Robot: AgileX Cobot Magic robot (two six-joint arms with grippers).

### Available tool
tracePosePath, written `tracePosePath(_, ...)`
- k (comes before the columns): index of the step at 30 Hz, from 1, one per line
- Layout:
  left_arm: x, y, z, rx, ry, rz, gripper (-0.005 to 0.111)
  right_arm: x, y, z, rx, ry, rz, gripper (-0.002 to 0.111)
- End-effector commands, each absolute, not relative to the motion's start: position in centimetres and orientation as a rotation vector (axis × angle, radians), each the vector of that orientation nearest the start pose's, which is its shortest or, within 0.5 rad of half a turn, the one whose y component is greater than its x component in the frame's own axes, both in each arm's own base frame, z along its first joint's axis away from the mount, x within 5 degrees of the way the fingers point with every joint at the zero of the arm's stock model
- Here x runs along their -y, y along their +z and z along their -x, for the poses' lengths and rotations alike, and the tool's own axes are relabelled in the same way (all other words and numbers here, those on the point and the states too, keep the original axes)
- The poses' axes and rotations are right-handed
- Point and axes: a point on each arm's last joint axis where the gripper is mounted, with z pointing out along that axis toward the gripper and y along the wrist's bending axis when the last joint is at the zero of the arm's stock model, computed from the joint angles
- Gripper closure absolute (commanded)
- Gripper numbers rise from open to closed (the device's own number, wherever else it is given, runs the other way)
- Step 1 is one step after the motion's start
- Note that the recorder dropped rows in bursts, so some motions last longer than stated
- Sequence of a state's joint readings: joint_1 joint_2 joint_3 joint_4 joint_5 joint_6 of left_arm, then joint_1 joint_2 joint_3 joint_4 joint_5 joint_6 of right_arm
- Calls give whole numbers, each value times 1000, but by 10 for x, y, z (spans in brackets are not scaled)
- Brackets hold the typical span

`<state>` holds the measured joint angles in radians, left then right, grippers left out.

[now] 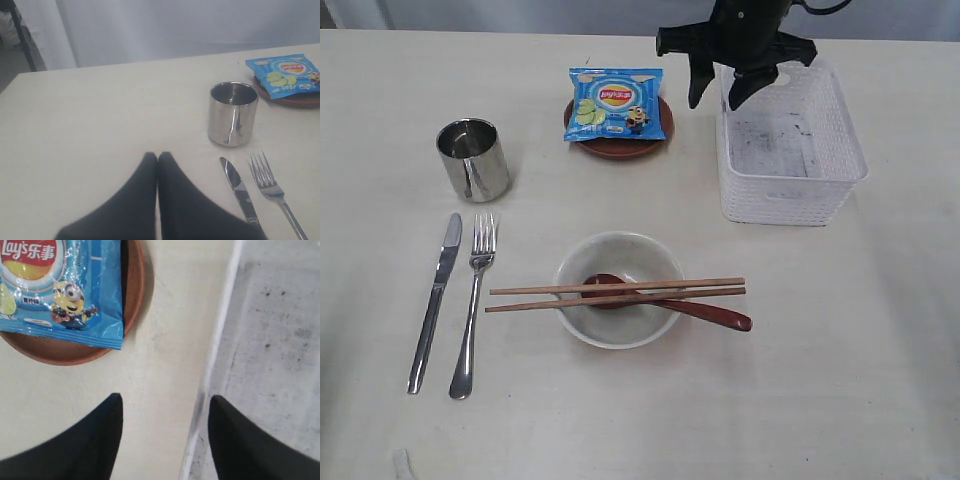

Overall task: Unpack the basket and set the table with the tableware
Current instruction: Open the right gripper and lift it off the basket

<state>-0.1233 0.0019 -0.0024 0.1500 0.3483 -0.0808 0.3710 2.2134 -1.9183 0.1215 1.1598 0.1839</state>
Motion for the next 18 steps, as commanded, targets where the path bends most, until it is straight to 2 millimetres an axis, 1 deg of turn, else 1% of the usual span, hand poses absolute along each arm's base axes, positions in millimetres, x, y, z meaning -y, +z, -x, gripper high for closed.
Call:
tracePosePath(1, 2, 182, -54, -1823, -5, -133, 107, -181, 211, -434, -2925, 267, 243, 58)
tracePosePath(9, 2, 182, -54, -1823, -5, -133, 107, -182, 211, -434, -2921, 276, 281, 58)
tracePosePath(15, 2, 182, -54, -1823, -5, -133, 107, -175, 214, -436, -2899, 161, 298, 58)
tracePosePath(18, 2, 182, -54, -1823, -5, -133, 107, -175, 212, -436, -2899, 155, 290, 58)
